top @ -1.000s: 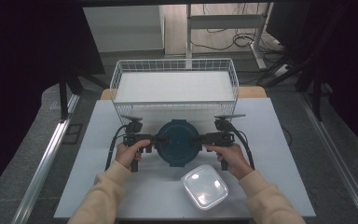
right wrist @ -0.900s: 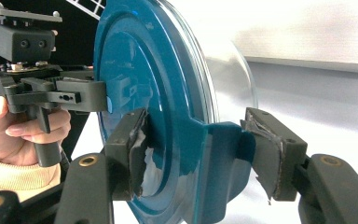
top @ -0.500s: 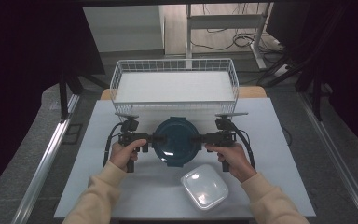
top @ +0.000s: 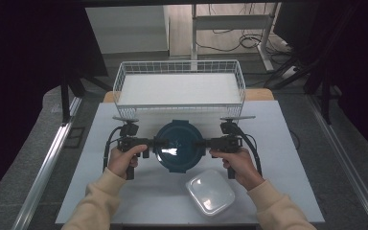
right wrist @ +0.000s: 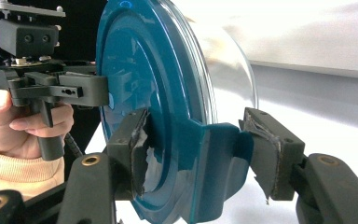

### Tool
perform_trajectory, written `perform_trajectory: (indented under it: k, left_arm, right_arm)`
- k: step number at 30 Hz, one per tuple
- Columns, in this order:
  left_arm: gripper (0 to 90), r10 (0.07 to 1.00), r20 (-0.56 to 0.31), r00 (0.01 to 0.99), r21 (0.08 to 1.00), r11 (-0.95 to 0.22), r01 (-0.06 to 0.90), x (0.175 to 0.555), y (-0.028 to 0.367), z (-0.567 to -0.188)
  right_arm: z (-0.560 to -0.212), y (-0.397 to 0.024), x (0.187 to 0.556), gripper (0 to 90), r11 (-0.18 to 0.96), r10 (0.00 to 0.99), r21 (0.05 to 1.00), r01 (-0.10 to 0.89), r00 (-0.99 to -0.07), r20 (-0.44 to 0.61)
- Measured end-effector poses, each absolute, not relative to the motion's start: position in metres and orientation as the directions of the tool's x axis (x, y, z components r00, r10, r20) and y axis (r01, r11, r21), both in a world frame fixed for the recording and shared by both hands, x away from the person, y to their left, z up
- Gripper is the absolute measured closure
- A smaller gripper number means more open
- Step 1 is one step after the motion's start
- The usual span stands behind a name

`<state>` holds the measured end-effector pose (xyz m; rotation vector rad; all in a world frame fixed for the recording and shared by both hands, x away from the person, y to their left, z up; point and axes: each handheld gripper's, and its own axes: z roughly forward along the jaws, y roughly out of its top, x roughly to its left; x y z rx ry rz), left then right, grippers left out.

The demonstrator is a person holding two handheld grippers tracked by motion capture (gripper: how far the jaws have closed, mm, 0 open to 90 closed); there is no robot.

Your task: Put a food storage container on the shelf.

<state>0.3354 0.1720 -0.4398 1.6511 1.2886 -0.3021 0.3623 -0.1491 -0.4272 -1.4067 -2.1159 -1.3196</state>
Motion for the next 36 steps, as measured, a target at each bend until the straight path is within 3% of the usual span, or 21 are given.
perform_trajectory:
  k: [36]
  left_arm:
    - [37.7,0.582,-0.677,0.450,0.590,0.065,0.805,0.307,0.167,-0.399]
  right_arm:
    - [-0.382,-0.155,0.328,42.9,0.106,0.594,0.607,0.788,-0.540,0.597]
